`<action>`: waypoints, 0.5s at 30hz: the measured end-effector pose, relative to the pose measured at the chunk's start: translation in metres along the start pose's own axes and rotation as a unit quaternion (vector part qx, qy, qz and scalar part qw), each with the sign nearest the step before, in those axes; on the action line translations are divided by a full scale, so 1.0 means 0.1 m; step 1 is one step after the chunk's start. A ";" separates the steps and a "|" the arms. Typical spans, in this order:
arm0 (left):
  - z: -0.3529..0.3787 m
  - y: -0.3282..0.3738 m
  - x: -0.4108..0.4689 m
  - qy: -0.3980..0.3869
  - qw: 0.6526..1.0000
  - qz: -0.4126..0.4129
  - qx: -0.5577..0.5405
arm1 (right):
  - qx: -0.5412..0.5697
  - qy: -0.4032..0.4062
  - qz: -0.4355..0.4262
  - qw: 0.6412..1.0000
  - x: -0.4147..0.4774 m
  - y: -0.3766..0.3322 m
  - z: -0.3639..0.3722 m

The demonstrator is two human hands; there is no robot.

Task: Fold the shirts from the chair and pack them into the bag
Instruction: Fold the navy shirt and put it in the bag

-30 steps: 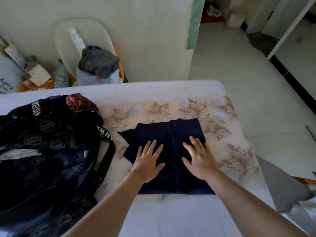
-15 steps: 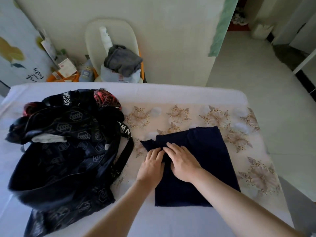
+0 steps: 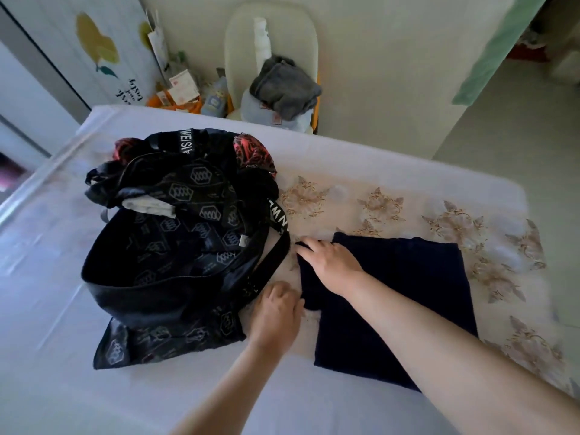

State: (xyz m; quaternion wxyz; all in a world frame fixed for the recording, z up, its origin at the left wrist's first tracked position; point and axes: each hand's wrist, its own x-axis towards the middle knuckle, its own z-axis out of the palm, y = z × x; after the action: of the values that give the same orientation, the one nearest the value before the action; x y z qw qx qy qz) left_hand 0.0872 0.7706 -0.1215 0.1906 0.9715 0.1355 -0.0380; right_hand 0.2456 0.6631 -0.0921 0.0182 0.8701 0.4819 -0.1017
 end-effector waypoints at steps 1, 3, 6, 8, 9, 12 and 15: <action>-0.02 0.05 0.04 -0.012 1.000 -0.018 -0.006 | -0.018 -0.011 -0.029 0.999 0.05 -0.01 0.01; -0.05 0.13 0.13 -0.034 0.998 -0.045 -0.015 | -0.078 -0.030 -0.076 0.994 0.11 0.00 0.03; -0.03 0.21 0.22 -0.054 0.996 -0.065 -0.029 | -0.118 -0.031 -0.072 0.990 0.09 0.05 -0.03; 0.01 0.22 0.26 -0.063 0.994 -0.078 -0.050 | -0.062 0.014 -0.030 0.997 0.05 0.12 -0.09; 0.02 0.23 0.28 -0.062 0.993 -0.072 -0.069 | -0.061 0.040 -0.021 0.997 0.02 0.16 -0.13; -0.08 0.31 0.34 -0.019 0.980 -0.075 -0.184 | -0.026 0.097 -0.009 0.995 -0.14 0.35 -0.24; -0.24 0.43 0.36 -0.020 0.959 -0.093 -0.268 | -0.029 0.110 -0.008 0.994 -0.37 0.58 -0.30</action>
State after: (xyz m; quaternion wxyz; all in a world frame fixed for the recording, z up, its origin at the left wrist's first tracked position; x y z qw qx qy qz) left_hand 0.1346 0.7504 -0.0883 0.4424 0.8670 0.2265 -0.0373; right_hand 0.2798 0.6048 -0.0590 -0.0102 0.8714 0.4903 0.0082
